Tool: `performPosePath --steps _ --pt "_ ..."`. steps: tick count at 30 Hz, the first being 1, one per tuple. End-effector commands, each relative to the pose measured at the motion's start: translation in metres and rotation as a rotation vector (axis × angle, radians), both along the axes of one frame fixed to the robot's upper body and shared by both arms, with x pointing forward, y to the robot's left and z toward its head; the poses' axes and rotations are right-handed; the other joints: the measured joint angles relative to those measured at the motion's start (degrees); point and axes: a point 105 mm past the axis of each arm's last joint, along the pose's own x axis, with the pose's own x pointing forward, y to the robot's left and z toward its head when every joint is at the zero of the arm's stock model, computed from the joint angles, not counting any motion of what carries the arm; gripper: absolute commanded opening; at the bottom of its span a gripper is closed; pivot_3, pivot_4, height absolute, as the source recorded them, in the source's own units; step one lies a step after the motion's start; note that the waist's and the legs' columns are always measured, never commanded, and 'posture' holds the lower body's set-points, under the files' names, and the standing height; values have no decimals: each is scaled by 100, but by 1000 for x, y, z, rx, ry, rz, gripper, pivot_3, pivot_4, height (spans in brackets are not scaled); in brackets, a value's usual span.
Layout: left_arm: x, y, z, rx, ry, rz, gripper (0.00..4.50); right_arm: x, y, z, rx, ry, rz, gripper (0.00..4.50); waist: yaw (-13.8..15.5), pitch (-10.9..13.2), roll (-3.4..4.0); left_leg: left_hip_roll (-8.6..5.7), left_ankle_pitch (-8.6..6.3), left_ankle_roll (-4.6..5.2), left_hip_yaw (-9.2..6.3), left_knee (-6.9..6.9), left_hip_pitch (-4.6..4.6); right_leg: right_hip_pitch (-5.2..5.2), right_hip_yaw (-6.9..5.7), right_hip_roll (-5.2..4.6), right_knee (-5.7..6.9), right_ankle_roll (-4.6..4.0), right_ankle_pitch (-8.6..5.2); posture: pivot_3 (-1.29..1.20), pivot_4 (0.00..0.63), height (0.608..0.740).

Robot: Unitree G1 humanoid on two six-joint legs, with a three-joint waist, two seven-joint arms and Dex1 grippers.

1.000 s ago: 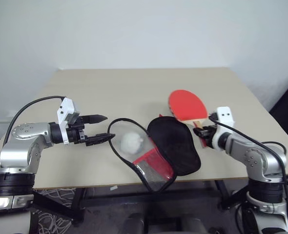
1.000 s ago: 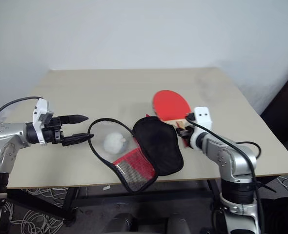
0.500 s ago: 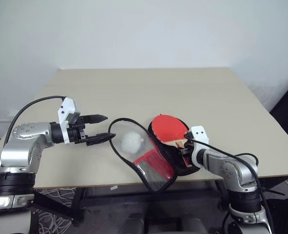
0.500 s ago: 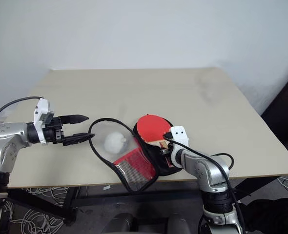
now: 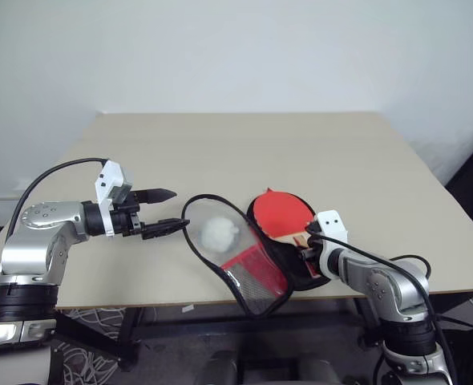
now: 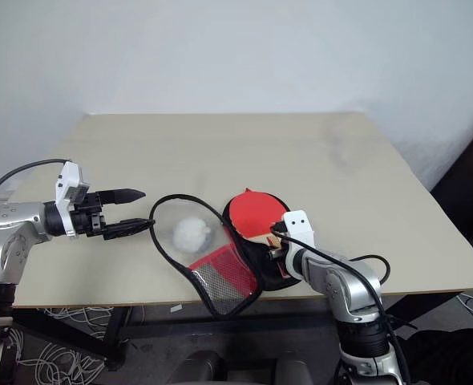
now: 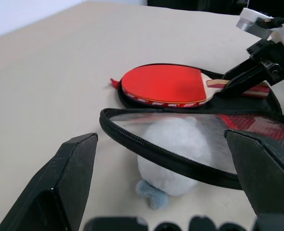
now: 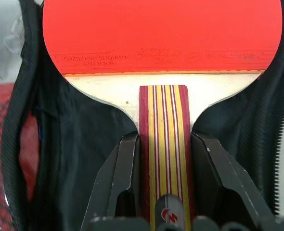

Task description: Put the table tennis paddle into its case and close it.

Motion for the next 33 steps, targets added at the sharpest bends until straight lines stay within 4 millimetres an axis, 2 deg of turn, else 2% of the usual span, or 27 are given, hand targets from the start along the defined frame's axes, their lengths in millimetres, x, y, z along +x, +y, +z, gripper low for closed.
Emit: performPosePath --steps 1,15,20,24,25,30,33 --pt "3 0 12 12 -41 2 4500 -1 -9 9 -29 -27 -29 1124 -1 0 0 1 0 0 0 0 0 -1 0 0 0 0 0 0 0 740" --pt "5 1 12 13 -41 2 4500 -1 -4 6 -43 -7 -39 1124 -2 0 0 2 0 0 -1 -2 0 -1 -2 0 -1 1 -1 0 0 740" --pt "6 1 13 11 -41 2 4500 4 -3 10 -41 -18 -41 2881 -7 0 0 3 0 0 0 -2 1 -1 -2 1 -1 1 -1 0 0 740" --pt "7 2 13 10 -40 8 4500 9 -4 33 3 -93 21 4325 -9 2 3 3 0 0 1 -2 0 -3 -1 1 -1 1 -1 0 0 740" --pt "7 3 13 11 -40 11 4500 10 -4 41 13 -120 60 4444 -5 2 3 3 0 0 3 -2 -1 -3 -1 1 -1 1 -1 0 0 740" --pt "6 7 13 12 -29 7 4500 2 -13 85 51 -234 276 4444 -7 4 5 2 0 1 2 -2 -3 0 -5 -2 -10 1 -1 0 0 740" --pt "2 11 12 17 -17 -1 4500 -3 -26 108 21 -311 389 4444 -7 4 5 4 0 1 4 -3 -4 4 -6 -1 -11 1 -2 0 0 740"
